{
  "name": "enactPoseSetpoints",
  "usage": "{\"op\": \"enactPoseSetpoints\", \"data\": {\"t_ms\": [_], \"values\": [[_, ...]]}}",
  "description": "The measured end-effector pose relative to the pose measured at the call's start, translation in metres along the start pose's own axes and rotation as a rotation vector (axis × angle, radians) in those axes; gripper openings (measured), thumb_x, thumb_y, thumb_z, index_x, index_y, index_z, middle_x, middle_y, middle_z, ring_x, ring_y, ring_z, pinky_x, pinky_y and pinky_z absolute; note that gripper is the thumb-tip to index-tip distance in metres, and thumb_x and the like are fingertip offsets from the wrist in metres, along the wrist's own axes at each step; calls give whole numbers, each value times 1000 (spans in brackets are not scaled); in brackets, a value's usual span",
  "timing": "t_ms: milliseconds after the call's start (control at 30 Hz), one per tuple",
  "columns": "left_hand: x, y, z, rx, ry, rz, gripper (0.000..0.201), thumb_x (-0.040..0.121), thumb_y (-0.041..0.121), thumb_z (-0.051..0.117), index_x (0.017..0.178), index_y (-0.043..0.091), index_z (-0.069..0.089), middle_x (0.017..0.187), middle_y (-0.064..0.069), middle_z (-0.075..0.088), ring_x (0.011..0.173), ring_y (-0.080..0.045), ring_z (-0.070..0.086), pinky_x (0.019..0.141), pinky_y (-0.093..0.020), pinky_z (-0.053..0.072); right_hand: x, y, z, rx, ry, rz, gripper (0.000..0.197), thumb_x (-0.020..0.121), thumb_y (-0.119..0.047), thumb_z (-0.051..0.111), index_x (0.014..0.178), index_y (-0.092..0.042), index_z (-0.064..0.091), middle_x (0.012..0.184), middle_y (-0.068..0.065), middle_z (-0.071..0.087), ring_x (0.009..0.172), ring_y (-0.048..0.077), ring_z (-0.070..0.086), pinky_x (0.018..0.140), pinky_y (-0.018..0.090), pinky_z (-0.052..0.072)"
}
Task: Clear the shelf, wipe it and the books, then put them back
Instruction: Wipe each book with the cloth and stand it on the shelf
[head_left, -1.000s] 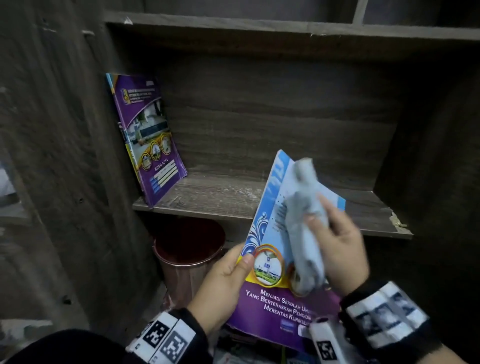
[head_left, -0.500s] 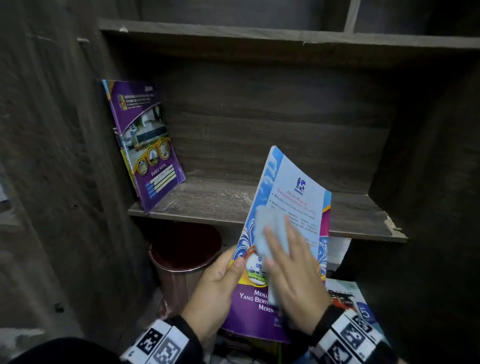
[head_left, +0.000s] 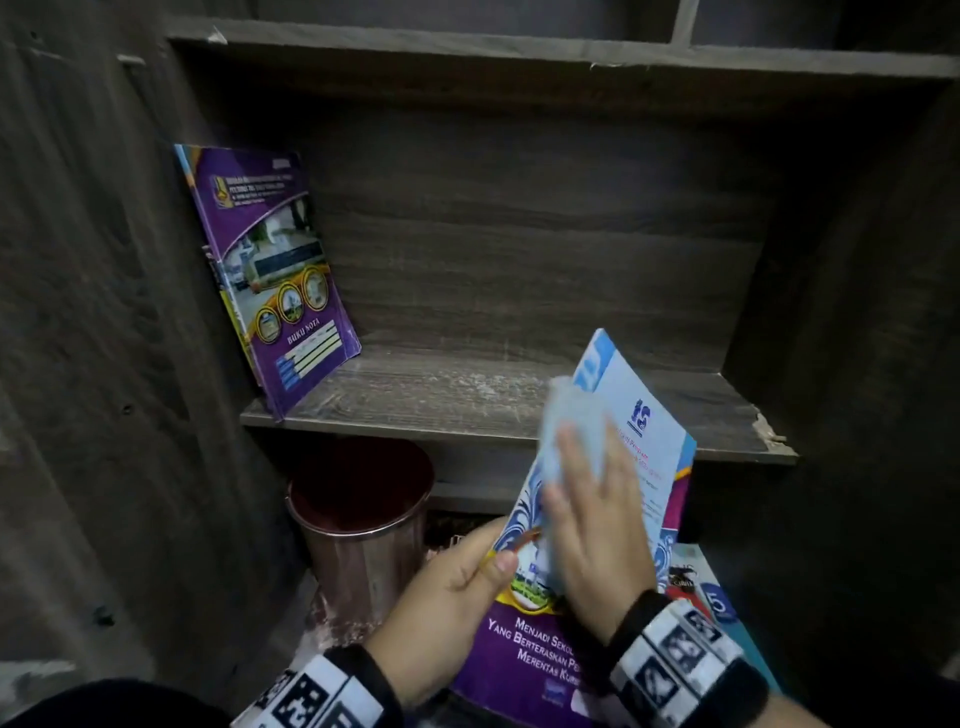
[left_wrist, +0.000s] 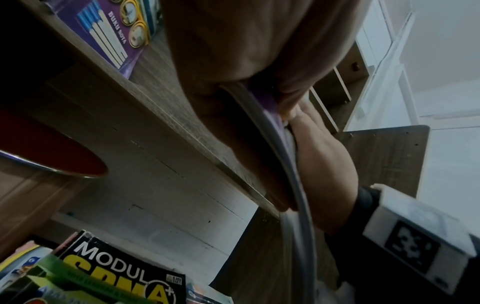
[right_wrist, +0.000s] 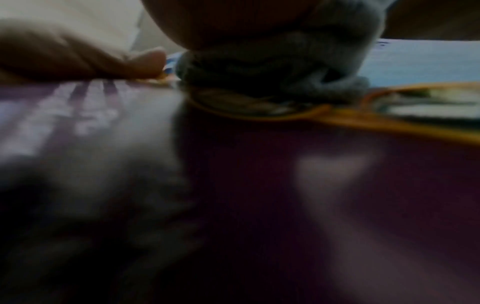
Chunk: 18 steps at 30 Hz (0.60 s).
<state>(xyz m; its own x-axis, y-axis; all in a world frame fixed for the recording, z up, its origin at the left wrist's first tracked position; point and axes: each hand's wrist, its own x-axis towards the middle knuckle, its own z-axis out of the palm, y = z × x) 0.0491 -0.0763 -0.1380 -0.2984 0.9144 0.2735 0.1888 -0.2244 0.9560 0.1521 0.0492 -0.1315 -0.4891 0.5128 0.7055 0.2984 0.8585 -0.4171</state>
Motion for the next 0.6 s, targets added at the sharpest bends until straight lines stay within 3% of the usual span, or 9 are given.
{"op": "enactPoseSetpoints", "data": {"t_ms": [67, 100, 133, 200, 267, 333, 400, 533, 600], "values": [[0, 1, -2, -29, 4, -6, 36, 87, 27, 48, 121, 28, 57, 117, 19, 67, 112, -2, 60, 94, -16, 44, -2, 7, 3, -87, -36, -244, 46, 102, -48, 25, 145, -33, 32, 154, 11, 23, 144, 22, 16, 119, 32, 10], [0, 2, -2, -57, -1, -19, 35, 86, 26, 49, 120, 27, 58, 114, 16, 69, 109, -2, 62, 90, -16, 45, 4, 13, 0, -90, -10, -218, 45, 101, -49, 25, 143, -34, 34, 152, 12, 25, 143, 22, 18, 118, 30, 10], [0, 4, -3, -83, -11, -35, 35, 85, 26, 49, 119, 25, 59, 112, 13, 70, 105, -4, 64, 86, -16, 47, 11, 21, -2, -70, 35, -127, 46, 100, -52, 24, 143, -38, 33, 153, 12, 25, 141, 21, 20, 116, 28, 11], [-1, 6, -4, -100, -25, -50, 35, 85, 26, 50, 119, 24, 59, 110, 10, 72, 101, -6, 66, 83, -17, 48, 25, 41, -10, -25, 108, 206, 46, 99, -52, 26, 144, -45, 29, 157, 10, 20, 142, 21, 20, 114, 28, 13], [-3, 6, -2, -77, -47, -63, 35, 86, 27, 50, 120, 26, 59, 112, 10, 71, 104, -8, 66, 85, -19, 48, 34, 65, -19, 59, 144, 621, 45, 101, -45, 30, 145, -43, 29, 159, 5, 15, 143, 26, 19, 114, 36, 18], [-5, 5, 2, -63, -83, -93, 36, 87, 28, 50, 122, 27, 58, 114, 11, 70, 107, -8, 65, 87, -20, 48, 37, 71, -26, 117, 197, 825, 45, 102, -42, 30, 146, -42, 28, 159, 2, 13, 143, 27, 19, 116, 42, 21], [-6, 3, 6, -17, -91, -94, 37, 88, 29, 49, 124, 29, 56, 117, 14, 68, 112, -6, 62, 93, -21, 46, 31, 54, -22, 109, 184, 731, 45, 102, -43, 29, 147, -42, 27, 160, 0, 11, 144, 24, 16, 116, 41, 19], [-4, 3, 8, 23, -58, -78, 38, 86, 29, 48, 123, 31, 56, 117, 17, 67, 114, -4, 60, 97, -20, 44, 1, 2, -4, 57, 14, 90, 47, 99, -50, 25, 146, -49, 20, 159, 0, 14, 144, 6, 5, 117, 28, 8], [-4, 3, 7, -7, -38, -79, 36, 85, 27, 48, 120, 30, 58, 114, 16, 69, 110, -5, 63, 93, -19, 46, 1, 3, -3, 50, -8, -19, 45, 99, -54, 23, 144, -53, 20, 157, -6, 16, 144, 3, 6, 118, 26, 7]]}}
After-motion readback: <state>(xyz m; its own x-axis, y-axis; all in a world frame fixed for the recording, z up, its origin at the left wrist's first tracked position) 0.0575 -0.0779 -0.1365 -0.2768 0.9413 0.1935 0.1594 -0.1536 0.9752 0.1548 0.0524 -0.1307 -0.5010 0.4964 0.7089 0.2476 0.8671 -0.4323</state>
